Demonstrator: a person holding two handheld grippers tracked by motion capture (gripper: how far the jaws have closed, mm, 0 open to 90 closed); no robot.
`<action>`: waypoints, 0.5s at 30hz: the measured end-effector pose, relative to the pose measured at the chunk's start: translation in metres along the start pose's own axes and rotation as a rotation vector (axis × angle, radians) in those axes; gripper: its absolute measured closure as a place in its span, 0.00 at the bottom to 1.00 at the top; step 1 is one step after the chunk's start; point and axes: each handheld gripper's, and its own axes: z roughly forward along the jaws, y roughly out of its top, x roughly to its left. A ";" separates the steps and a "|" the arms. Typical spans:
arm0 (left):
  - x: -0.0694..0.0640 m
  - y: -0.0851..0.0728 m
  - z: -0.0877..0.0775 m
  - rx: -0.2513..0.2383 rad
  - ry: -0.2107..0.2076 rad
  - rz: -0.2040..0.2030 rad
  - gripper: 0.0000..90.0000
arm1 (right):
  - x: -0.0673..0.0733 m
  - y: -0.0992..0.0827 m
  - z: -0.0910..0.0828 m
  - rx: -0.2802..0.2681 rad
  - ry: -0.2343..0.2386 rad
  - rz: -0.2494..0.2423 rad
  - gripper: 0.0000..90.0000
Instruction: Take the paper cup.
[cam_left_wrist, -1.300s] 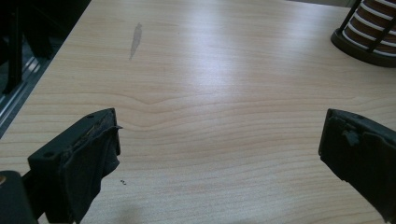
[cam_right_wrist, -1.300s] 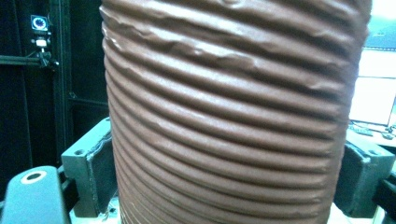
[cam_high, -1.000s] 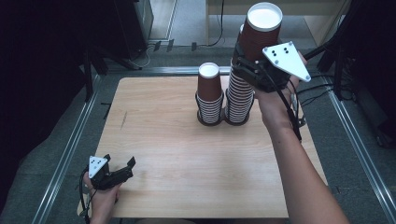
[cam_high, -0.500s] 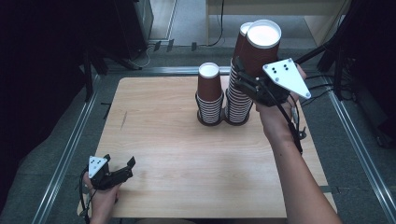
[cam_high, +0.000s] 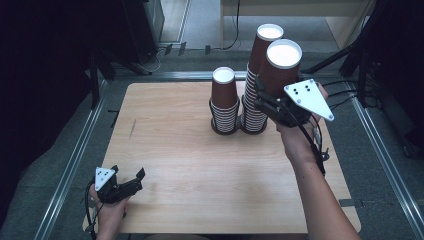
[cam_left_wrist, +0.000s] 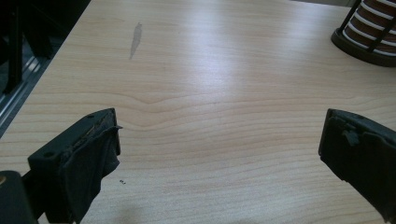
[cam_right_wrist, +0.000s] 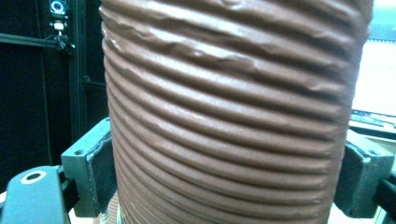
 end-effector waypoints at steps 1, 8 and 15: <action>0.000 0.000 0.000 0.000 0.000 0.000 0.00 | -0.001 -0.002 -0.001 0.003 -0.002 0.000 0.14; 0.000 0.000 0.000 0.000 0.000 -0.001 0.00 | -0.008 -0.018 -0.010 0.023 -0.013 0.014 0.14; -0.001 0.000 0.001 -0.003 0.010 0.005 0.00 | -0.010 -0.031 -0.018 0.049 -0.024 -0.001 0.13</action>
